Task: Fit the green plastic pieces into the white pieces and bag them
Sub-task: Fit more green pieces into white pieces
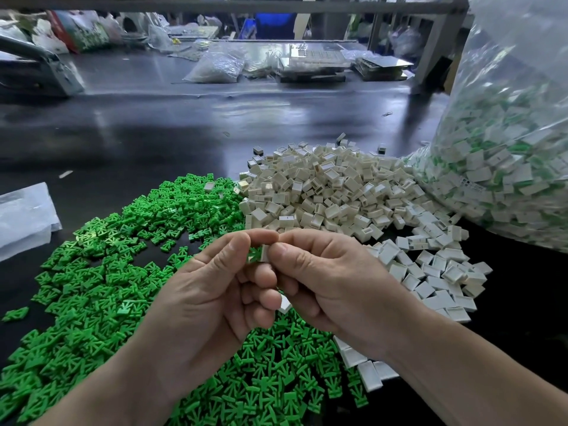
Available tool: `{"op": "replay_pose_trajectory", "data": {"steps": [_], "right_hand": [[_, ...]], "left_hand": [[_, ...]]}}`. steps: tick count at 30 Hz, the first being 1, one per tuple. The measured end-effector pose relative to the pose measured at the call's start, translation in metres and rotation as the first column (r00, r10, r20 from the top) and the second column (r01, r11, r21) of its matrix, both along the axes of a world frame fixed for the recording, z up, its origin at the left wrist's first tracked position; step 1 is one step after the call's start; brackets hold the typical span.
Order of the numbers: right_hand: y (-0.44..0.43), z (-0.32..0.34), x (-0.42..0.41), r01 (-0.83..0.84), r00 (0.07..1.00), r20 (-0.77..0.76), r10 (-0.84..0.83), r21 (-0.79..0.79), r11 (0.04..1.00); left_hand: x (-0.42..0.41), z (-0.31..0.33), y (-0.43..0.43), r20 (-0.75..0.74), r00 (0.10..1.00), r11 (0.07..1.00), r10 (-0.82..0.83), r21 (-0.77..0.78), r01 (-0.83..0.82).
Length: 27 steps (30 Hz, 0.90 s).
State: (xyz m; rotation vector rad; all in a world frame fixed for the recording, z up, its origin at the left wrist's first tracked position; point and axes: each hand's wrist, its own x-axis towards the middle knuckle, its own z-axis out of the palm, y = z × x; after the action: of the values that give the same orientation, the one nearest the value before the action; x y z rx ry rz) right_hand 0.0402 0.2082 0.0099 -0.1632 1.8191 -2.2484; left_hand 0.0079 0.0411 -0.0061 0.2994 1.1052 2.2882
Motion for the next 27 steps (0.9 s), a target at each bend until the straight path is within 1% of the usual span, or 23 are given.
{"op": "replay_pose_trajectory", "data": {"steps": [5,8,10,13,15,17,23,27], "right_hand": [[0.001,0.004,0.001,-0.007,0.999,0.032,0.006,0.042,0.999],[-0.001,0.006,0.003,-0.027,0.998,0.054,0.028,-0.025,0.999],[-0.002,0.008,0.005,-0.026,0.999,0.039,0.028,-0.049,0.998],[-0.003,0.010,0.007,-0.033,0.999,-0.013,0.032,-0.067,0.997],[-0.003,0.011,0.006,-0.032,0.999,-0.028,0.031,-0.046,0.998],[-0.003,0.008,0.005,-0.016,0.999,-0.027,0.016,-0.006,1.000],[-0.004,0.002,0.003,0.009,1.000,-0.015,-0.008,0.029,1.000],[-0.007,0.002,0.003,0.006,0.999,-0.035,-0.006,0.006,1.000]], "left_hand": [[0.000,-0.001,0.000,0.059,0.998,1.000,-0.023,0.018,0.022],[0.002,-0.001,0.003,0.074,0.997,1.000,0.000,-0.004,0.000],[0.003,-0.001,0.004,0.072,0.997,1.000,0.015,0.002,-0.015],[0.005,0.000,0.004,0.046,0.999,0.996,-0.021,0.089,0.017],[0.005,0.001,0.003,0.027,0.999,0.992,-0.046,0.116,0.042],[0.006,0.001,0.004,0.015,1.000,0.997,-0.019,0.081,0.018],[0.006,0.003,0.006,-0.010,0.996,0.996,0.084,0.014,-0.084],[0.009,0.004,0.009,-0.044,0.993,0.994,0.106,0.014,-0.105]]}}
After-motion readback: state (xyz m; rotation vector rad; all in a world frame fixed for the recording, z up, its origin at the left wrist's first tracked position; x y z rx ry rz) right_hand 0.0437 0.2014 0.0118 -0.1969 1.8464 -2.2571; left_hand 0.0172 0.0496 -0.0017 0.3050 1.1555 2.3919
